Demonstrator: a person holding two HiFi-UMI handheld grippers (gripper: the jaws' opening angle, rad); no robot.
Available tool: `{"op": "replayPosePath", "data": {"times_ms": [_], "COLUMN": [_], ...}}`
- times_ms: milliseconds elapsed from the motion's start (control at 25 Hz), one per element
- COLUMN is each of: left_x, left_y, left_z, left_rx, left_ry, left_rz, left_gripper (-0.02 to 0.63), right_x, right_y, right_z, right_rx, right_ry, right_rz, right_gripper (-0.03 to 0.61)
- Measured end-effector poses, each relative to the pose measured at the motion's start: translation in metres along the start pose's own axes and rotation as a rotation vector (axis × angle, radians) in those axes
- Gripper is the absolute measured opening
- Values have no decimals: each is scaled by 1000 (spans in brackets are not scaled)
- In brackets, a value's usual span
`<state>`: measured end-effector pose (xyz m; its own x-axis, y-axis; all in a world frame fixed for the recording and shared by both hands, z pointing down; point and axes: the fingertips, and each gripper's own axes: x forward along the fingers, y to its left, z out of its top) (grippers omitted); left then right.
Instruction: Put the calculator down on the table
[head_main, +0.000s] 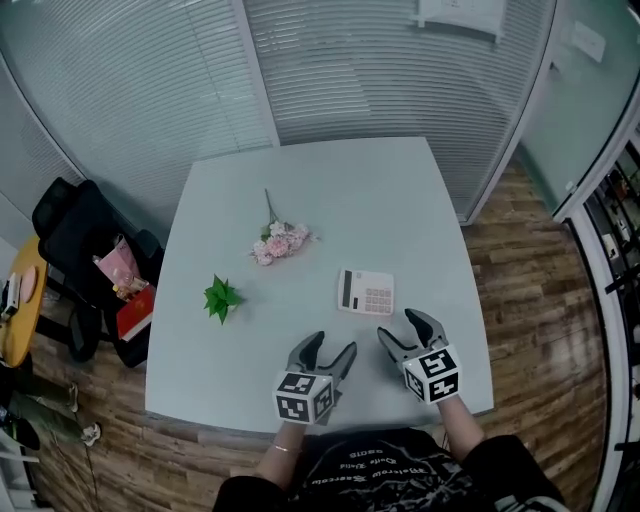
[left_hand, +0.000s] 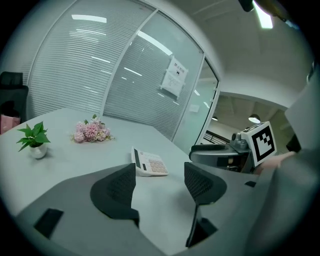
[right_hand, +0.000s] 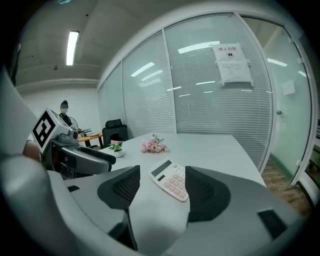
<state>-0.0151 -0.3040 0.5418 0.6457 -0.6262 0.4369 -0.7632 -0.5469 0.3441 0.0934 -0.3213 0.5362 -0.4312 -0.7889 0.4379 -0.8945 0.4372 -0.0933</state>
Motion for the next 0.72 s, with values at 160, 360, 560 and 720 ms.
{"op": "replayPosePath", "data": {"times_ms": [160, 360, 560, 720], "left_x": [-33, -68, -97, -111], "left_y": [-11, -16, -15, -18], "left_z": [-12, -39, -64, -79], "left_rx": [42, 75, 77, 81], "left_ry": [-23, -24, -30, -36], "left_rz": [-30, -21, 23, 20], "left_gripper": [319, 319, 319, 319], "right_x": [-26, -50, -68, -80], "right_y": [27, 60, 89, 105], "right_z": [-6, -23, -48, -68], "right_rx": [-16, -48, -50, -43], "right_ry": [-47, -49, -29, 1], "right_rz": [-8, -14, -15, -12], "right_gripper": [284, 284, 282, 284]}}
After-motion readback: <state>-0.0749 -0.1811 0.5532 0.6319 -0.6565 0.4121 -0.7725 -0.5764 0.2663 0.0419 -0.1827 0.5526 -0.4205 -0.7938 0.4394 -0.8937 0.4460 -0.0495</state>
